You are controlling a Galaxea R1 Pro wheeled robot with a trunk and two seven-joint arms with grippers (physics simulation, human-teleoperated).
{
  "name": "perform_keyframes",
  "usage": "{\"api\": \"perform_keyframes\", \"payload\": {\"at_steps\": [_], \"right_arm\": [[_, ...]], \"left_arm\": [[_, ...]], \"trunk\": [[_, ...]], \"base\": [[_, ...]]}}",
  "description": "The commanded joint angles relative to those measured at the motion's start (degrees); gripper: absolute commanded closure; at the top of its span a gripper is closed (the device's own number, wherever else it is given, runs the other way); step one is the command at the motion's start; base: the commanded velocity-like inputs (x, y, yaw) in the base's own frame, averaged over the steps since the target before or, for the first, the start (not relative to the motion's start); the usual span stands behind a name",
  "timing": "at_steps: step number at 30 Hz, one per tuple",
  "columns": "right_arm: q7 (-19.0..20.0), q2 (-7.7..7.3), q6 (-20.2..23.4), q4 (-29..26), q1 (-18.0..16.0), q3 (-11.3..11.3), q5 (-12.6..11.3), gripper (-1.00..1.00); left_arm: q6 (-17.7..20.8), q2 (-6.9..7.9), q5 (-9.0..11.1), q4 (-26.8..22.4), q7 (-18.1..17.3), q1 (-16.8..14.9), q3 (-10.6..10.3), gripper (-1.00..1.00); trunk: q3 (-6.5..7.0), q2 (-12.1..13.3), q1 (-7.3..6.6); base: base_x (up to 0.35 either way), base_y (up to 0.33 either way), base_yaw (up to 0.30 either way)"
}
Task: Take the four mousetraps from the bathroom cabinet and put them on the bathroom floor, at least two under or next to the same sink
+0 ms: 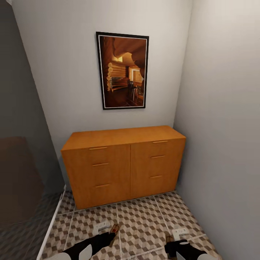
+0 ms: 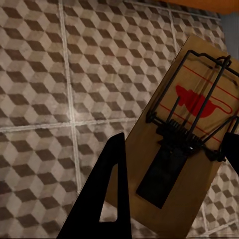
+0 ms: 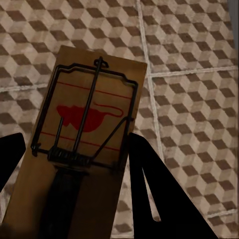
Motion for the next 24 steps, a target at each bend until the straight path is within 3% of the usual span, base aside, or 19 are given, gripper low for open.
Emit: {"api": "perform_keyframes", "payload": {"at_steps": [1, 11, 18, 24], "right_arm": [[-0.30, 0.02, 0.24, 0.04, -0.05, -0.47, 0.49, 1.00], [-0.44, -0.06, 0.32, 0.04, -0.05, -0.41, 0.63, 1.00], [-0.39, -0.09, 0.34, 0.04, -0.05, -0.38, 0.61, 1.00], [-0.36, -0.13, 1.64, 0.04, -0.05, -0.30, 0.58, 1.00]], "left_arm": [[-0.11, 0.02, 0.57, 0.03, -0.15, -0.05, -0.49, 1.00], [-0.10, 0.04, 0.45, -0.03, -0.28, -0.05, -0.57, 1.00], [-0.08, 0.04, 0.44, -0.02, -0.36, -0.05, -0.57, 1.00], [0.03, 0.04, 0.77, -0.03, -0.41, -0.05, -0.50, 1.00]], "trunk": [[-0.06, -0.04, -0.03], [-0.06, -0.04, -0.03], [-0.06, -0.04, -0.03], [-0.06, -0.04, -0.03]], "base": [[-0.303, -0.062, 0.000], [-0.318, -0.014, 0.000], [-0.095, -0.001, 0.000], [-0.253, 0.000, 0.000]]}}
